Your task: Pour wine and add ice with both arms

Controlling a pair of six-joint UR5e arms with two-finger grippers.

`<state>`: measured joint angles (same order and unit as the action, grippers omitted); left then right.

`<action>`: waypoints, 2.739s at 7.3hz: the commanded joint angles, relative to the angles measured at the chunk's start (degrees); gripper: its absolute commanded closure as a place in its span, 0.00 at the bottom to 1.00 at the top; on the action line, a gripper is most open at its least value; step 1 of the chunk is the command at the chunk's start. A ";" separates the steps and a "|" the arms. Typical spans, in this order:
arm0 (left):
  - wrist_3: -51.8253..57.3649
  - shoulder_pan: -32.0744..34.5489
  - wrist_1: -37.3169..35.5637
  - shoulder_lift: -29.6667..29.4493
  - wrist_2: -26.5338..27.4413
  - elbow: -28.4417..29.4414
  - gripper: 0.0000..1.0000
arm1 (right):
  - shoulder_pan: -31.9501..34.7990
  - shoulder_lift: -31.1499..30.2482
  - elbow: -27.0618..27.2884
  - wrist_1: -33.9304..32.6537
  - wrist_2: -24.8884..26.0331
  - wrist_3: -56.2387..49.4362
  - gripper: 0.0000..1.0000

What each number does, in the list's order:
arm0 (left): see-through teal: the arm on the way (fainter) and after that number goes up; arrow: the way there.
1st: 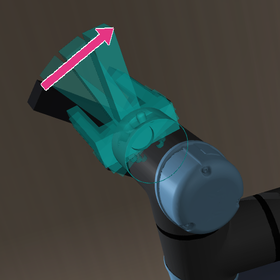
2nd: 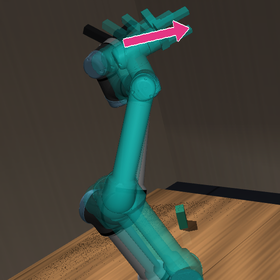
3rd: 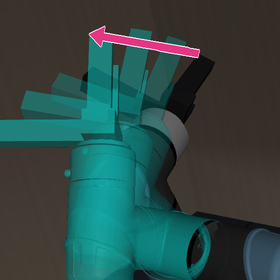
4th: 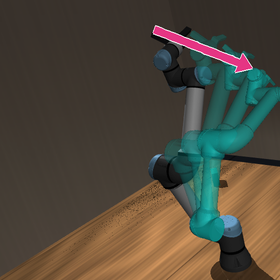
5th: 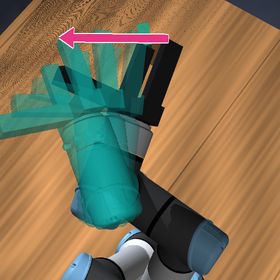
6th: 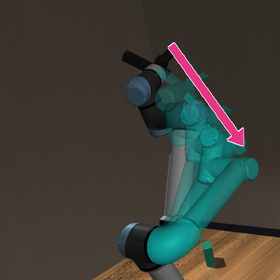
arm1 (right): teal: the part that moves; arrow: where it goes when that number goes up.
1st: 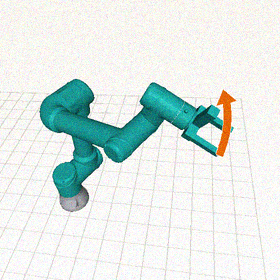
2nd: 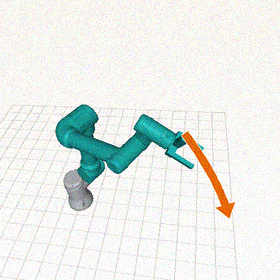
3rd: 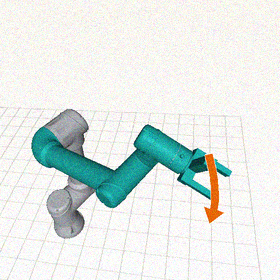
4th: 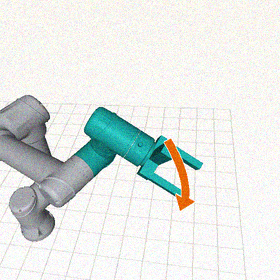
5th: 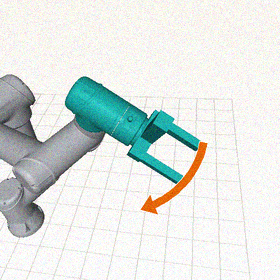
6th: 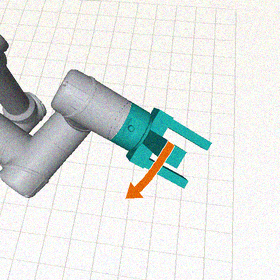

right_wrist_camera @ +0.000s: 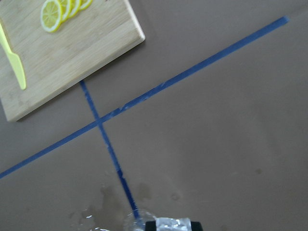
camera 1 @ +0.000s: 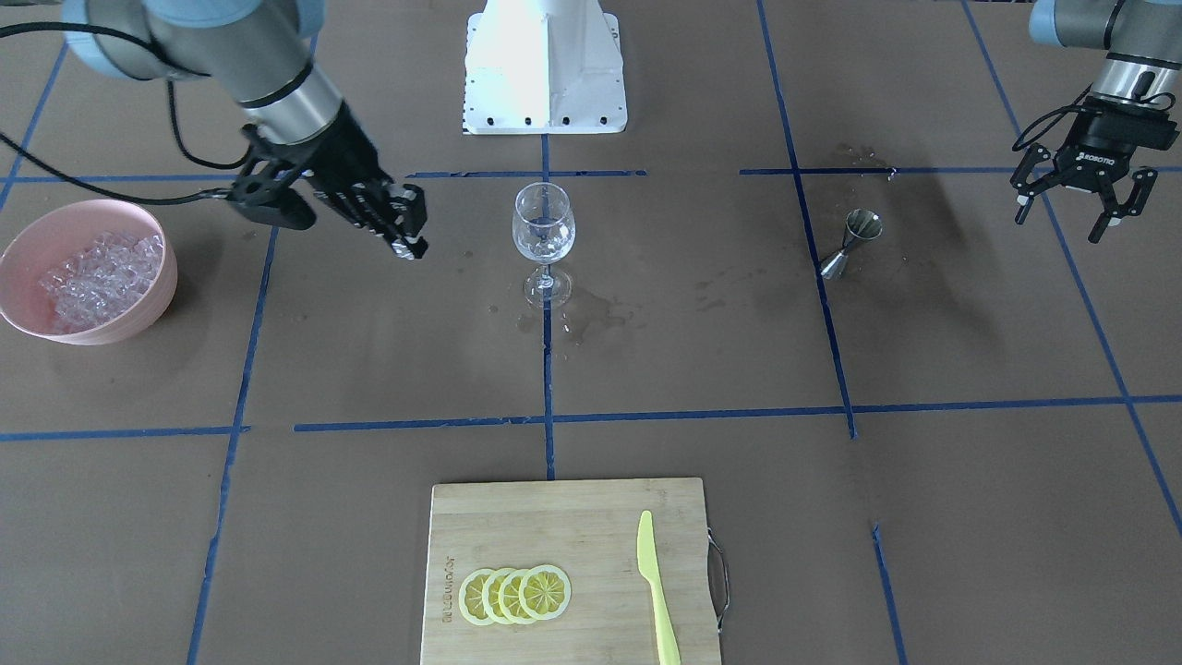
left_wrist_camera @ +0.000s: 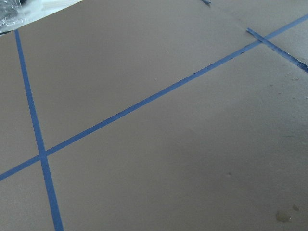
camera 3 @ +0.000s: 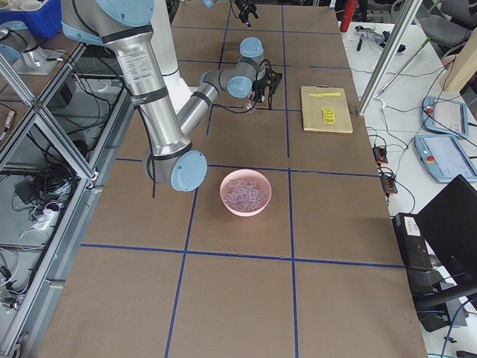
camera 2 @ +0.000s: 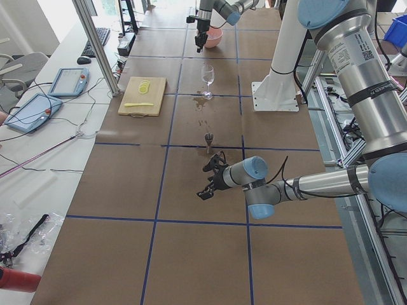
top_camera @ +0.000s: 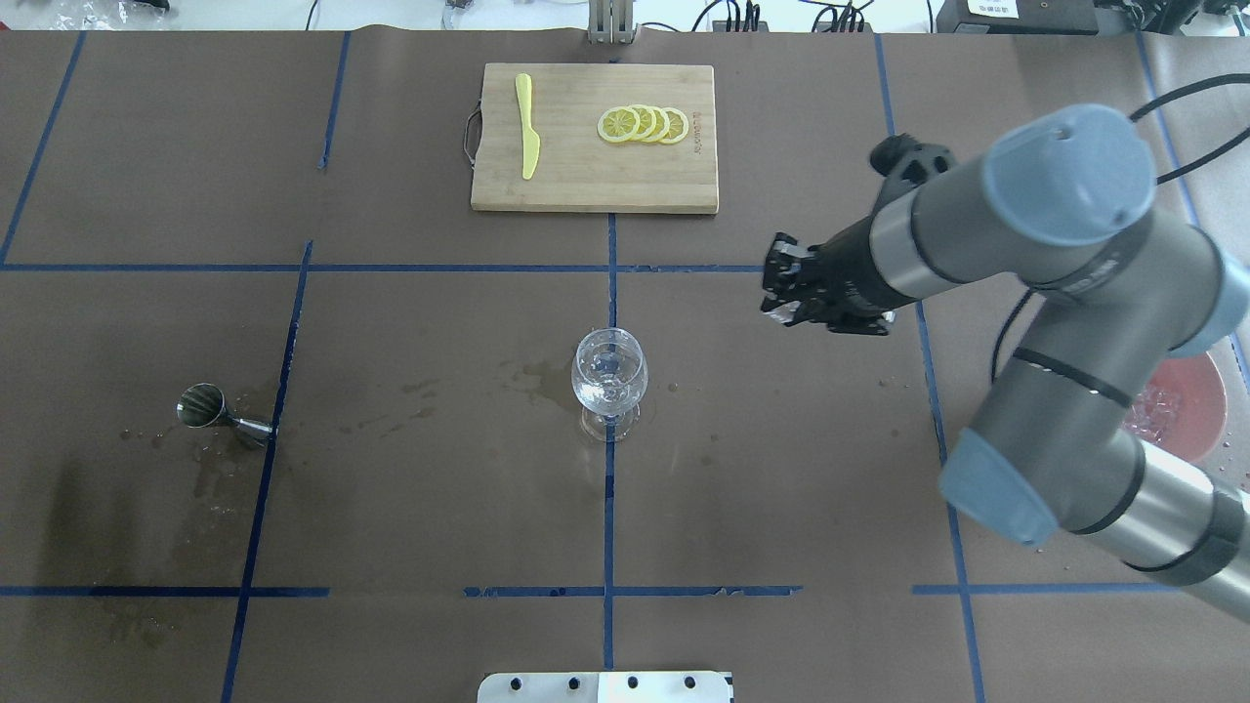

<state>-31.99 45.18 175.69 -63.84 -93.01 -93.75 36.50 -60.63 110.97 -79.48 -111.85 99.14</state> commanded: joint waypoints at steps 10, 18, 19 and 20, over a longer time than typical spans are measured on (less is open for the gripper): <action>-2.55 -0.09 0.01 -0.32 0.90 -0.20 0.00 | -6.97 10.53 -1.01 -5.68 3.84 7.64 0.62; 5.07 6.98 -5.40 -3.37 -12.23 1.91 0.00 | 9.06 -13.41 8.13 -5.25 -7.73 -10.65 0.00; 11.80 14.60 -13.45 -6.87 -18.03 1.82 0.00 | 14.59 -17.81 7.95 -5.24 -10.29 -20.47 0.00; 20.74 21.98 -23.27 -11.61 -21.39 1.73 0.00 | 20.74 -20.90 6.99 -5.76 -13.45 -30.31 0.00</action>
<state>-20.49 58.54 162.89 -70.52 -109.28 -91.94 50.00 -76.91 118.66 -84.91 -121.50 80.69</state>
